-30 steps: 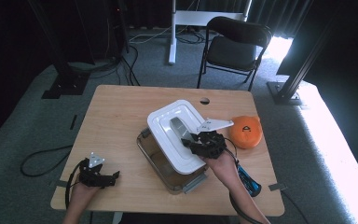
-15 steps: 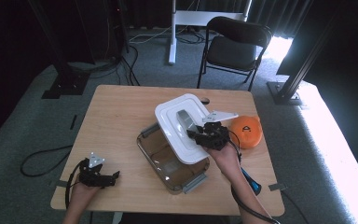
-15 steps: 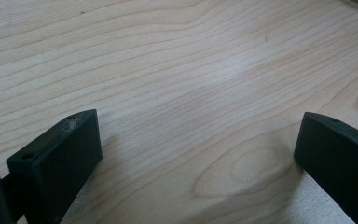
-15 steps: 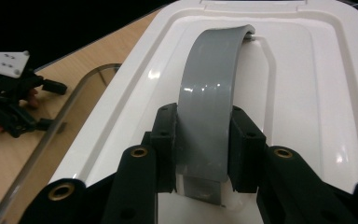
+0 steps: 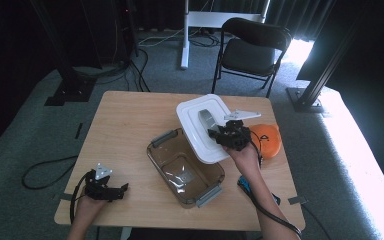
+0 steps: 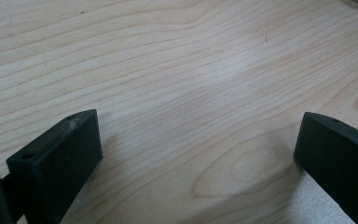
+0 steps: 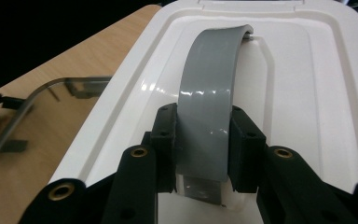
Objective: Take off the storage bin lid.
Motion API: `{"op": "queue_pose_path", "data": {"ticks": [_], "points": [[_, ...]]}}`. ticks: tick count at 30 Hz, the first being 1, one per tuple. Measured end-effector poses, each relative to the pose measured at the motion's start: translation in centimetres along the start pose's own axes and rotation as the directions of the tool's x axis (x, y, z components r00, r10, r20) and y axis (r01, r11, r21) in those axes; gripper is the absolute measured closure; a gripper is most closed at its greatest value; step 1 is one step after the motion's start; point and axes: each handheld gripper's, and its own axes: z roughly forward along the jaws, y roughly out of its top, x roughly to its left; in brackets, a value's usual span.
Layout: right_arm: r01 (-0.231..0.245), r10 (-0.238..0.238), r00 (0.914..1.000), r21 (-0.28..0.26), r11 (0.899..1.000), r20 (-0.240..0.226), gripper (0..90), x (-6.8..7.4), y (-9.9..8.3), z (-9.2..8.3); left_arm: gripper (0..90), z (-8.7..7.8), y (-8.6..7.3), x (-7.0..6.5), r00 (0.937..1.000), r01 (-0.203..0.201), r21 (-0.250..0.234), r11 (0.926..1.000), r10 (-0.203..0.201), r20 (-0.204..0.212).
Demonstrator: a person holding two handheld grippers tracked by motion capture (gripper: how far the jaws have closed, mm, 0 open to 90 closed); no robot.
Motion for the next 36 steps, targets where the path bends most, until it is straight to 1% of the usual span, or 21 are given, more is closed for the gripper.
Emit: {"op": "queue_pose_path", "data": {"ticks": [4,7,12,17,21,25,29,34,36], "points": [[-0.022,0.022,0.9996,-0.010,1.000,0.020,67.6,-1.0,0.3,0.5,1.2,0.0,0.0,0.0,1.0000,0.000,0.000,1.0000,0.000,0.000],[-0.037,0.037,0.9992,-0.011,0.999,0.014,67.5,-1.8,0.6,0.8,1.1,0.0,0.0,0.0,1.0000,-0.002,0.001,1.0000,0.002,0.000],[-0.054,0.054,0.9981,-0.011,0.998,0.029,67.6,-2.7,0.8,1.5,1.1,0.0,0.0,0.0,1.0000,-0.001,0.002,1.0000,0.001,0.001],[-0.075,0.074,0.9960,0.009,0.997,0.051,67.6,-3.8,0.9,2.5,1.1,0.0,0.0,0.0,1.0000,-0.001,0.001,1.0000,0.001,0.002],[-0.086,0.085,0.9943,0.015,0.996,0.064,67.6,-4.5,1.0,3.2,1.1,0.0,0.0,0.0,1.0000,-0.002,0.002,1.0000,0.002,0.002],[-0.107,0.106,0.9915,0.012,0.994,0.076,67.6,-5.2,0.8,4.0,1.1,0.0,0.0,0.0,1.0000,-0.002,0.002,1.0000,0.002,0.002],[-0.122,0.119,0.9890,0.023,0.992,0.087,67.5,-5.8,0.5,5.1,1.1,0.0,0.0,0.0,1.0000,-0.001,0.002,1.0000,0.001,0.002],[-0.149,0.144,0.9826,0.036,0.988,0.118,67.5,-6.6,0.0,6.4,1.1,0.0,0.0,0.0,1.0000,-0.002,0.001,1.0000,0.002,0.003],[-0.159,0.152,0.9806,0.042,0.986,0.123,67.6,-6.9,-0.2,6.8,1.1,0.0,0.0,0.0,1.0000,-0.002,0.001,1.0000,0.002,0.003]]}}
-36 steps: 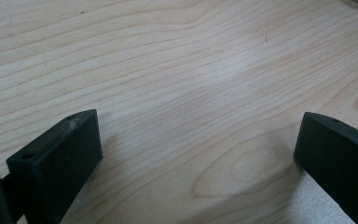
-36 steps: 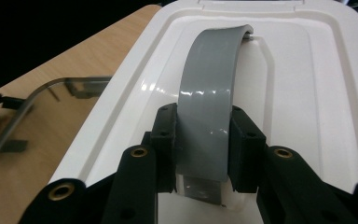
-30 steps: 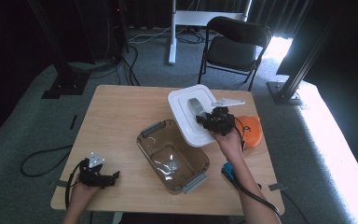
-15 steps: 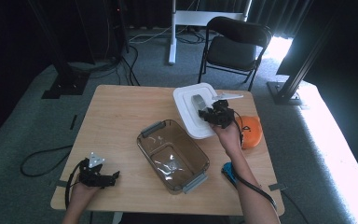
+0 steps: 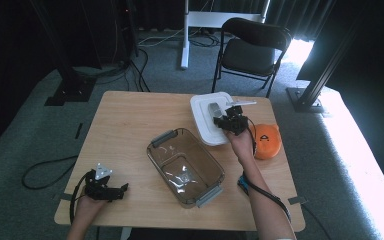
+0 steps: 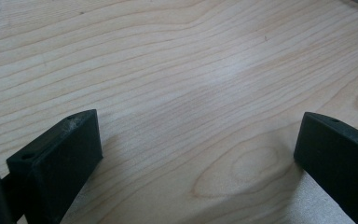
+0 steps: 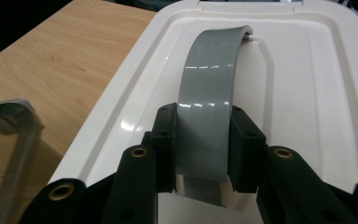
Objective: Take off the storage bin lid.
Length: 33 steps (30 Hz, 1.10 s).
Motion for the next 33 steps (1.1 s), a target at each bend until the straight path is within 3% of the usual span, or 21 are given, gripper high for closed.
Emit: {"op": "queue_pose_path", "data": {"ticks": [12,27,33], "points": [[-0.015,0.015,0.9999,0.061,0.998,0.005,67.6,0.0,-1.5,3.1,1.1,0.0,0.0,0.0,1.0000,0.000,0.000,1.0000,0.000,0.000],[-0.027,0.027,0.9996,0.092,0.995,0.009,67.5,0.0,-2.6,5.4,1.1,0.0,0.0,0.0,1.0000,-0.001,0.000,1.0000,0.001,0.001],[-0.010,0.008,0.9999,0.124,0.992,0.015,67.5,0.3,-3.1,6.4,1.1,0.0,0.0,0.0,1.0000,-0.001,0.000,1.0000,0.001,0.001]]}}
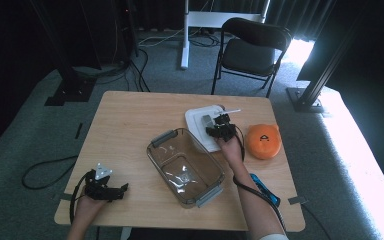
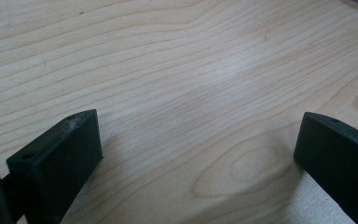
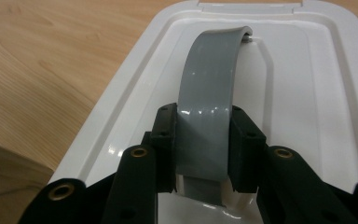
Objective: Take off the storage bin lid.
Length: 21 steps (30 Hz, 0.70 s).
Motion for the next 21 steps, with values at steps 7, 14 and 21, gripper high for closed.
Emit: {"op": "queue_pose_path", "data": {"ticks": [7,14,21], "points": [[0.001,0.000,1.0000,0.031,1.000,-0.002,67.5,-0.2,-0.7,0.9,1.2,0.0,0.0,0.0,1.0000,0.000,0.000,1.0000,0.000,0.000],[-0.001,0.001,1.0000,0.061,0.998,-0.001,67.2,0.0,-1.0,1.7,1.1,0.0,0.0,0.0,1.0000,0.000,0.000,1.0000,0.000,0.000],[-0.003,0.005,0.9999,0.131,0.991,-0.010,61.7,-0.2,-1.7,2.6,1.1,0.0,0.0,0.0,1.0000,0.000,0.000,1.0000,0.000,0.000]]}}
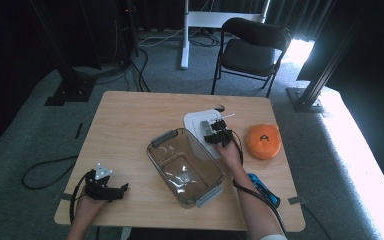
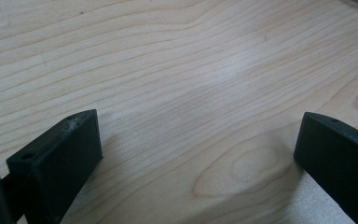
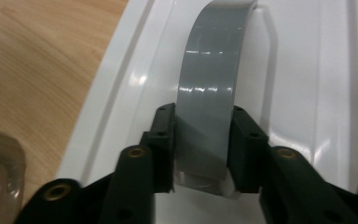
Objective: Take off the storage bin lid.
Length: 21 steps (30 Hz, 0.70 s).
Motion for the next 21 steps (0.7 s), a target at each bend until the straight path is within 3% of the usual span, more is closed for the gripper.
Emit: {"op": "queue_pose_path", "data": {"ticks": [6,15,21], "points": [[0.013,-0.013,0.9999,-0.013,1.000,0.000,48.3,0.4,0.2,-0.7,1.1,0.0,0.0,0.0,1.0000,0.000,0.000,1.0000,0.000,0.000],[0.008,-0.008,1.0000,-0.068,0.998,-0.004,43.1,0.5,0.3,-2.9,1.1,0.0,0.0,0.0,1.0000,0.000,0.000,1.0000,0.000,0.000],[0.006,-0.010,0.9990,-0.086,0.996,-0.044,39.9,0.4,0.2,-4.4,1.1,0.0,0.0,0.0,1.0000,0.000,0.000,1.0000,0.000,0.000]]}}
